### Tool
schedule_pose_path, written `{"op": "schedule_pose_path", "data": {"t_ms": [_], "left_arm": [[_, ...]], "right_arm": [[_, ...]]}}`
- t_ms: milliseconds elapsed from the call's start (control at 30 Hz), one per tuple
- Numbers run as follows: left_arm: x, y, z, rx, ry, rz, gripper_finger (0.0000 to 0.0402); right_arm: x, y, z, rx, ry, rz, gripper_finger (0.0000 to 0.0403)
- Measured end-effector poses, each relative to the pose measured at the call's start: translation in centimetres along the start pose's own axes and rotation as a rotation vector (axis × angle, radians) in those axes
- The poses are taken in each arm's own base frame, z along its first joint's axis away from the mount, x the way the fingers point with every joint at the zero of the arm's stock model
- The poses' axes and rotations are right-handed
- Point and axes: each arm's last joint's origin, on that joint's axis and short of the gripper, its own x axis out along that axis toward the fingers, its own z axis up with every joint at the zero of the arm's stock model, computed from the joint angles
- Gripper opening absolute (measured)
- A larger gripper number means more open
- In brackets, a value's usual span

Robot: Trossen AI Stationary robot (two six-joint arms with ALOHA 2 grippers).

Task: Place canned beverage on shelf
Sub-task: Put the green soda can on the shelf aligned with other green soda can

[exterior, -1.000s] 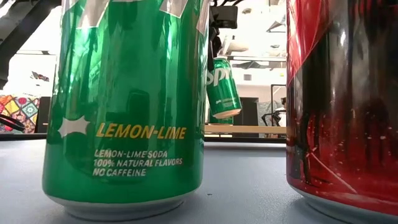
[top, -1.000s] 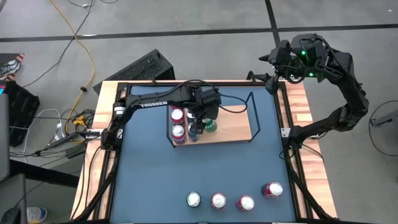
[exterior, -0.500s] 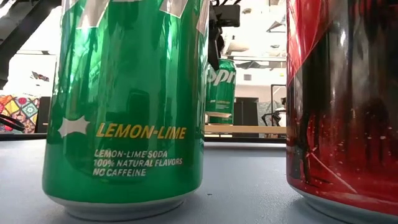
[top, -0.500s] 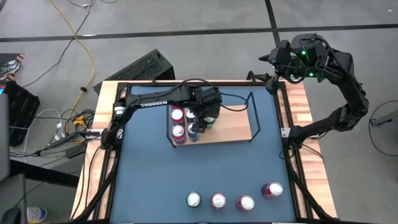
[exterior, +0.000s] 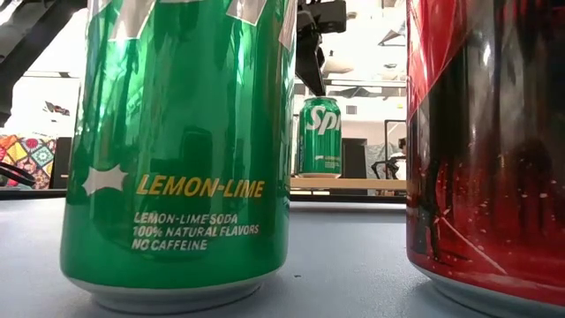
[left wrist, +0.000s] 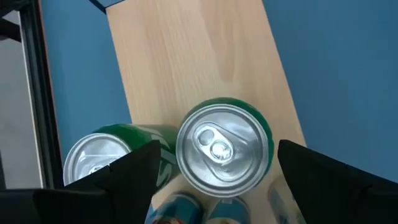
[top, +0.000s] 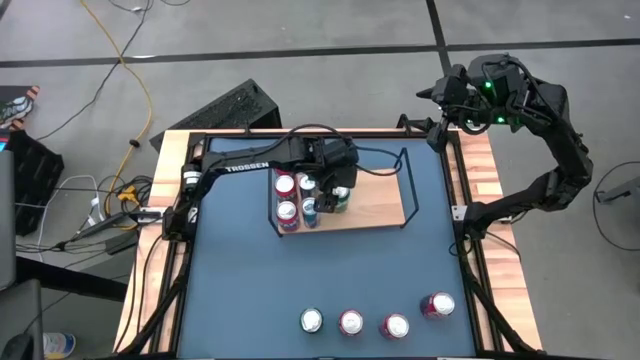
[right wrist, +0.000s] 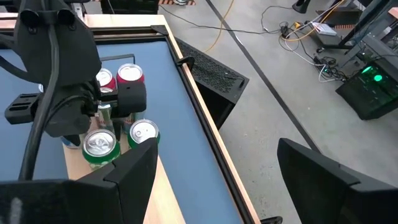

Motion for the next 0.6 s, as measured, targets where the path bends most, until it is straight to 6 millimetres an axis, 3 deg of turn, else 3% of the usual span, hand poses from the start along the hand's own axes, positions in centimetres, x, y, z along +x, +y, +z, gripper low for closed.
{"op": "schedule_pose_path", "data": {"t_ms": [100, 200, 333, 433, 600], "left_arm": [[-0.4, -0.1, 0.3, -0.009, -0.014, 0.004, 0.0309], [-2.3, 0.0, 1.1, -0.011, -0.051, 0.016, 0.0309], [-7.0, 0.3, 2.3, -0.022, -0.114, 0.080, 0.0309], [-10.7, -0.4, 1.8, -0.016, -0.168, 0.168, 0.0309], [-18.5, -2.1, 0.9, -0.102, -0.309, 0.276, 0.0309]], "right_arm": [[0.0, 0.0, 0.0, -0.001, -0.001, 0.004, 0.0317], [0.0, 0.2, 0.0, -0.006, -0.007, 0.035, 0.0317], [0.0, 0.6, -0.1, -0.025, -0.014, 0.127, 0.0317], [0.2, 0.9, -0.2, -0.033, -0.005, 0.178, 0.0317], [2.8, 2.9, -0.8, -0.069, 0.040, 0.261, 0.0317]]}}
